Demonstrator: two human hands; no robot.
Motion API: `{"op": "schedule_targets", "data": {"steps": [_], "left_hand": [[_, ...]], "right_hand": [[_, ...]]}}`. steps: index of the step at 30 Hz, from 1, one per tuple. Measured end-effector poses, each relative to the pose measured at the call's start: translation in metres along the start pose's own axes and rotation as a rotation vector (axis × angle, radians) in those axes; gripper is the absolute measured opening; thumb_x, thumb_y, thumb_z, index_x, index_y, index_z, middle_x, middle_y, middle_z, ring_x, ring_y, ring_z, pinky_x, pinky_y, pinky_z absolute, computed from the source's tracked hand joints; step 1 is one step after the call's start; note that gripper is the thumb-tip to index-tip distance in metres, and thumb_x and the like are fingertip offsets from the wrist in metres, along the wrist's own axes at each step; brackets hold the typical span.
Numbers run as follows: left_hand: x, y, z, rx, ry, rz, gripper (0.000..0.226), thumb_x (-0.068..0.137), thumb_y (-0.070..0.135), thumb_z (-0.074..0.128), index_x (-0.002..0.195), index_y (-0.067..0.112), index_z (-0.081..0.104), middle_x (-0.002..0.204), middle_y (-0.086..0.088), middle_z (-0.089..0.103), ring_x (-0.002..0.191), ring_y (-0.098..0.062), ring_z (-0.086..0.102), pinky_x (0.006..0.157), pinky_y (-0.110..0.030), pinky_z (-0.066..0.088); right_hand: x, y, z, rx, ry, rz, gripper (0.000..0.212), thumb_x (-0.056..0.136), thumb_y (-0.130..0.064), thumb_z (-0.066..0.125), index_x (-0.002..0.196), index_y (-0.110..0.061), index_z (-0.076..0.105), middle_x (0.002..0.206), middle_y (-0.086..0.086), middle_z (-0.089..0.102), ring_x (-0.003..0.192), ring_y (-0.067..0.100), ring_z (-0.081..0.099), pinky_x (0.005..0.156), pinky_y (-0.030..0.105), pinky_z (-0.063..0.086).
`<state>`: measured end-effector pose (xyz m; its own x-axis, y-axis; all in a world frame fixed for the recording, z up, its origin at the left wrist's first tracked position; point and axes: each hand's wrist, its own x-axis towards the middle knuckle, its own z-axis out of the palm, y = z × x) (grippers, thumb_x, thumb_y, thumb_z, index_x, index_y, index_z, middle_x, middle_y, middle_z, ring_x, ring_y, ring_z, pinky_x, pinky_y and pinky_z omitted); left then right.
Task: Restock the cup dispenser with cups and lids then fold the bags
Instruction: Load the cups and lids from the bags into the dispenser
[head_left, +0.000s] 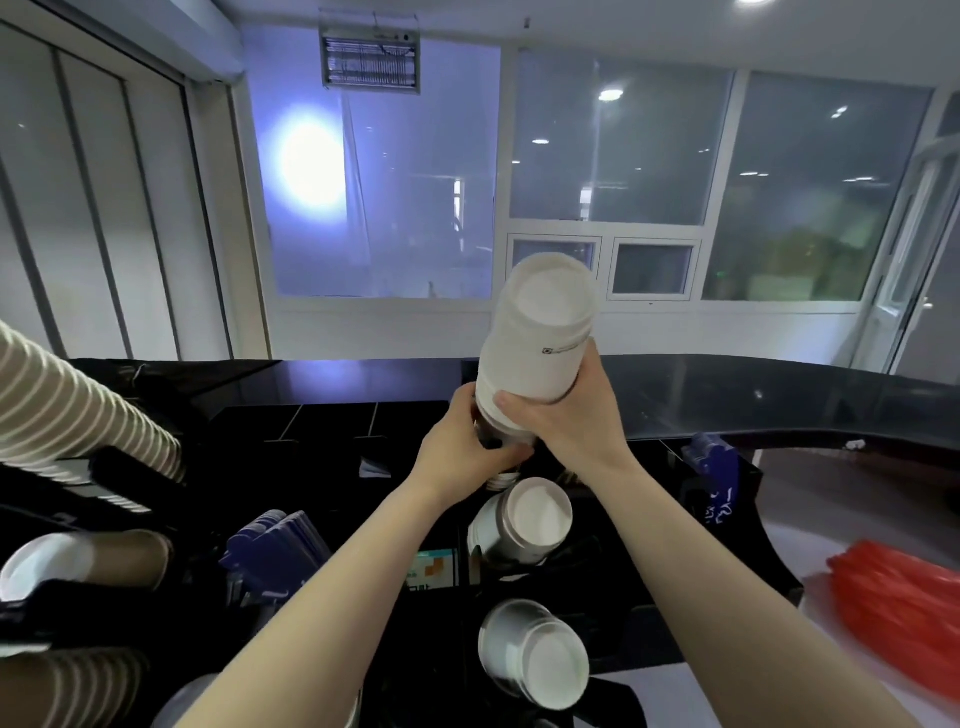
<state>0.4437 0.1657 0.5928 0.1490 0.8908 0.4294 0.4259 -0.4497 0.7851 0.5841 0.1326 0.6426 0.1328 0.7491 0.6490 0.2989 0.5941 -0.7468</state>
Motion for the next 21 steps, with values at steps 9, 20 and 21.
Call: {"op": "schedule_targets", "data": {"steps": [9,20,21], "left_hand": [[-0.041,0.046,-0.021,-0.151,0.181,0.334,0.085,0.069,0.027,0.079,0.142,0.028,0.034,0.138,0.011,0.05,0.127,-0.013,0.049,0.101,-0.039,0.045],[-0.12,0.034,-0.02,-0.024,0.162,0.356,0.082,0.053,0.047,0.083,0.124,0.053,0.042,0.12,0.025,0.057,0.112,0.0,0.056,0.09,-0.023,0.047],[-0.127,0.033,-0.018,-0.029,0.132,0.363,0.081,0.054,0.045,0.084,0.123,0.057,0.042,0.119,0.028,0.057,0.11,0.002,0.057,0.088,-0.018,0.046]], "right_hand": [[-0.036,-0.04,-0.02,0.096,-0.083,-0.085,0.082,0.049,-0.041,0.085,0.122,-0.014,0.057,0.113,-0.006,0.067,0.106,0.006,0.062,0.08,0.021,0.054],[-0.113,-0.054,-0.042,0.28,-0.204,-0.01,0.054,0.063,-0.033,0.085,0.111,-0.026,0.064,0.105,-0.01,0.072,0.101,0.009,0.067,0.079,0.02,0.053],[-0.121,-0.052,-0.044,0.282,-0.178,0.012,0.06,0.062,-0.032,0.085,0.115,-0.017,0.06,0.106,-0.006,0.072,0.102,0.012,0.067,0.079,0.021,0.053]]}}
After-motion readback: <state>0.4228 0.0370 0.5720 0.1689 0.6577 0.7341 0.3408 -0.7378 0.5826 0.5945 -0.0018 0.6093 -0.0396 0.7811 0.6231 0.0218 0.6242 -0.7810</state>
